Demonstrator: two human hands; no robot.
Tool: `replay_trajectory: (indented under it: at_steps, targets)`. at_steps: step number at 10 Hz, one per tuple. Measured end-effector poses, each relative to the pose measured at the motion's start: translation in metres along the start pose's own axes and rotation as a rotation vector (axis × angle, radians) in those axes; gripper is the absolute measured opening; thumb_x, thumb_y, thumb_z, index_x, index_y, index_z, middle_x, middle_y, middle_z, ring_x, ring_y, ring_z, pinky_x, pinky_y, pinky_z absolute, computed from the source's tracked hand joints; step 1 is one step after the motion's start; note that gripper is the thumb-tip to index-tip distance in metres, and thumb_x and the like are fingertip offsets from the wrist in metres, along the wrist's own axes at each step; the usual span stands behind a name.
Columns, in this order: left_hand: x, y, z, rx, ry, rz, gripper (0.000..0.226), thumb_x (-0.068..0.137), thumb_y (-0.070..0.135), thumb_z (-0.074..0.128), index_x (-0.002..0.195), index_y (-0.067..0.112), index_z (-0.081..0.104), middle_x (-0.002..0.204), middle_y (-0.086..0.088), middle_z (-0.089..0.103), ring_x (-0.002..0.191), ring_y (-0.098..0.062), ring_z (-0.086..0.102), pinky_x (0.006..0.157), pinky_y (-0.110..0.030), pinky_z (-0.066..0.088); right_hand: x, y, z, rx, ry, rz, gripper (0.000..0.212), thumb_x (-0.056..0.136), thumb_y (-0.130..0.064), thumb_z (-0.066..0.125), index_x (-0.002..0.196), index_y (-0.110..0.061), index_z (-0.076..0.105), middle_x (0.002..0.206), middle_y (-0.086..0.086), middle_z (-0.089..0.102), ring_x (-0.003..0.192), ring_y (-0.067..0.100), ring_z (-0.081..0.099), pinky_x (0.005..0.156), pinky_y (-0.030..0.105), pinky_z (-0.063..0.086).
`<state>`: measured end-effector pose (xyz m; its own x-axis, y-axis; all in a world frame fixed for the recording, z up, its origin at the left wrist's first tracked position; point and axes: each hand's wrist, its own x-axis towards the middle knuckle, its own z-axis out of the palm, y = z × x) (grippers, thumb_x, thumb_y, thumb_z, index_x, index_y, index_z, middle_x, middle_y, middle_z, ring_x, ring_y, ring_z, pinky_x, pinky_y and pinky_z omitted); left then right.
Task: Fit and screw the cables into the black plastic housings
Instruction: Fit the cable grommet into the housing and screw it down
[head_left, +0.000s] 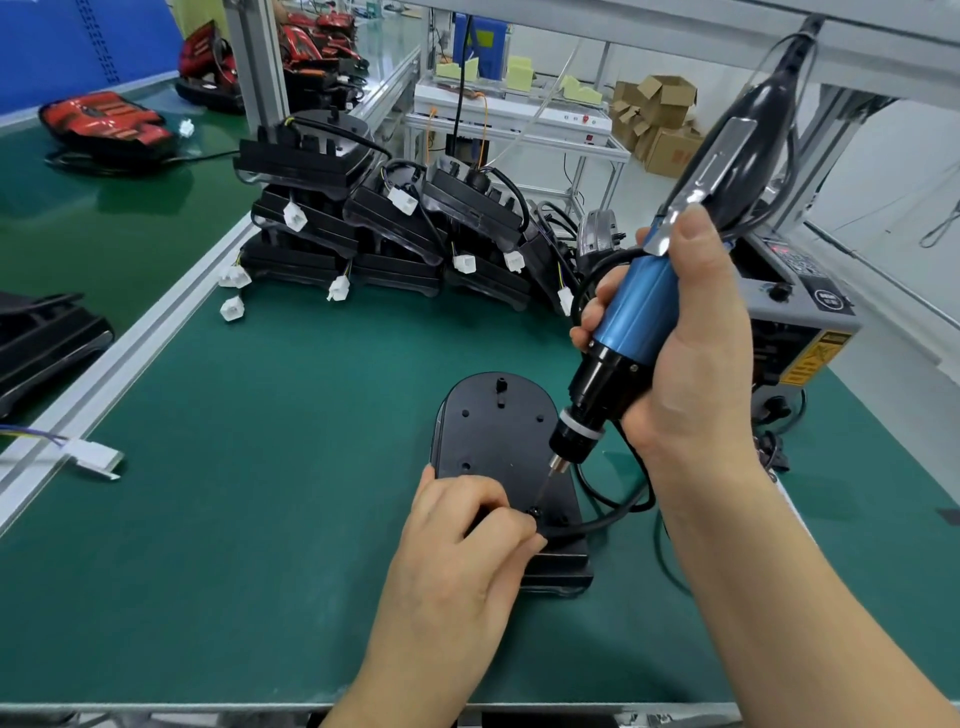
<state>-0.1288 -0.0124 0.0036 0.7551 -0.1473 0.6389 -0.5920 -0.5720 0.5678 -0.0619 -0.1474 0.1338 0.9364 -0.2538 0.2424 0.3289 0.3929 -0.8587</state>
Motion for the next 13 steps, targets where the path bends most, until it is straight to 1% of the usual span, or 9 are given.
replay_trajectory:
  at_steps: [2, 3, 5, 7, 8, 9, 10, 12, 13]
  targets:
    - [-0.0012, -0.0018, 0.0010, -0.018, -0.002, 0.002, 0.009, 0.086, 0.027, 0.059, 0.085, 0.018, 0.060, 0.090, 0.011, 0.047, 0.085, -0.009, 0.046, 0.103, -0.047, 0.037, -0.0021, -0.0017, 0.0022, -0.017, -0.001, -0.013, 0.044, 0.081, -0.043, 0.061, 0.106, -0.011, 0.045, 0.071, 0.006, 0.054, 0.054, 0.019, 0.053, 0.054, 0.032, 0.050]
    - [-0.0016, -0.0021, 0.0010, -0.017, -0.005, -0.004, 0.012, 0.087, 0.027, 0.058, 0.083, 0.017, 0.062, 0.089, 0.011, 0.048, 0.085, -0.009, 0.046, 0.104, -0.045, 0.036, -0.0030, -0.0021, 0.0023, -0.014, -0.007, -0.010, 0.043, 0.081, -0.042, 0.062, 0.105, -0.011, 0.045, 0.070, 0.006, 0.054, 0.054, 0.019, 0.053, 0.054, 0.032, 0.050]
    - [-0.0015, -0.0027, 0.0015, -0.014, 0.006, 0.004, 0.012, 0.086, 0.027, 0.058, 0.083, 0.016, 0.062, 0.089, 0.010, 0.048, 0.084, -0.008, 0.045, 0.103, -0.047, 0.038, -0.0045, -0.0021, 0.0004, -0.035, -0.023, -0.017, 0.042, 0.082, -0.042, 0.063, 0.104, -0.010, 0.046, 0.070, 0.005, 0.058, 0.056, 0.019, 0.056, 0.058, 0.034, 0.053]
    - [-0.0013, -0.0028, 0.0019, -0.008, 0.015, 0.007, 0.015, 0.087, 0.028, 0.057, 0.082, 0.015, 0.064, 0.088, 0.010, 0.048, 0.082, -0.008, 0.045, 0.102, -0.052, 0.039, -0.0025, -0.0055, -0.0041, -0.114, -0.016, -0.070, 0.027, 0.082, -0.036, 0.066, 0.092, -0.015, 0.052, 0.074, 0.002, 0.062, 0.059, 0.019, 0.062, 0.059, 0.032, 0.054]
    - [-0.0011, -0.0030, 0.0020, -0.008, 0.016, 0.006, 0.015, 0.086, 0.028, 0.057, 0.082, 0.016, 0.064, 0.088, 0.010, 0.047, 0.083, -0.007, 0.044, 0.102, -0.051, 0.040, -0.0020, -0.0074, -0.0041, -0.137, -0.014, -0.096, 0.026, 0.083, -0.035, 0.065, 0.093, -0.015, 0.053, 0.076, 0.002, 0.063, 0.058, 0.018, 0.063, 0.057, 0.031, 0.054]
    - [-0.0011, -0.0032, 0.0023, -0.004, 0.012, 0.005, 0.016, 0.086, 0.029, 0.058, 0.081, 0.015, 0.065, 0.088, 0.010, 0.048, 0.083, -0.007, 0.044, 0.101, -0.051, 0.040, -0.0024, -0.0066, -0.0034, -0.129, -0.003, -0.098, 0.029, 0.082, -0.034, 0.066, 0.095, -0.013, 0.051, 0.077, 0.002, 0.062, 0.057, 0.017, 0.062, 0.056, 0.030, 0.053]
    - [-0.0010, -0.0029, 0.0022, -0.003, 0.009, 0.003, 0.017, 0.087, 0.029, 0.058, 0.081, 0.014, 0.066, 0.088, 0.010, 0.049, 0.084, -0.007, 0.045, 0.102, -0.052, 0.039, -0.0012, -0.0063, -0.0030, -0.105, 0.009, -0.091, 0.031, 0.081, -0.029, 0.068, 0.096, -0.010, 0.050, 0.074, 0.001, 0.062, 0.058, 0.016, 0.059, 0.058, 0.030, 0.052]
    - [-0.0012, -0.0026, 0.0014, 0.003, 0.001, -0.002, 0.019, 0.087, 0.028, 0.057, 0.081, 0.013, 0.066, 0.087, 0.010, 0.049, 0.084, -0.007, 0.046, 0.104, -0.051, 0.037, -0.0009, -0.0064, -0.0069, 0.008, -0.024, -0.010, 0.018, 0.076, -0.020, 0.058, 0.091, -0.010, 0.054, 0.076, 0.001, 0.062, 0.066, 0.018, 0.059, 0.067, 0.032, 0.052]
    - [-0.0008, -0.0025, 0.0014, 0.003, 0.003, -0.001, 0.019, 0.087, 0.028, 0.057, 0.081, 0.013, 0.066, 0.087, 0.010, 0.048, 0.084, -0.007, 0.045, 0.106, -0.050, 0.037, -0.0008, -0.0106, -0.0071, -0.023, -0.033, -0.034, 0.014, 0.076, -0.015, 0.059, 0.089, -0.012, 0.056, 0.075, 0.000, 0.061, 0.069, 0.018, 0.061, 0.066, 0.034, 0.054]
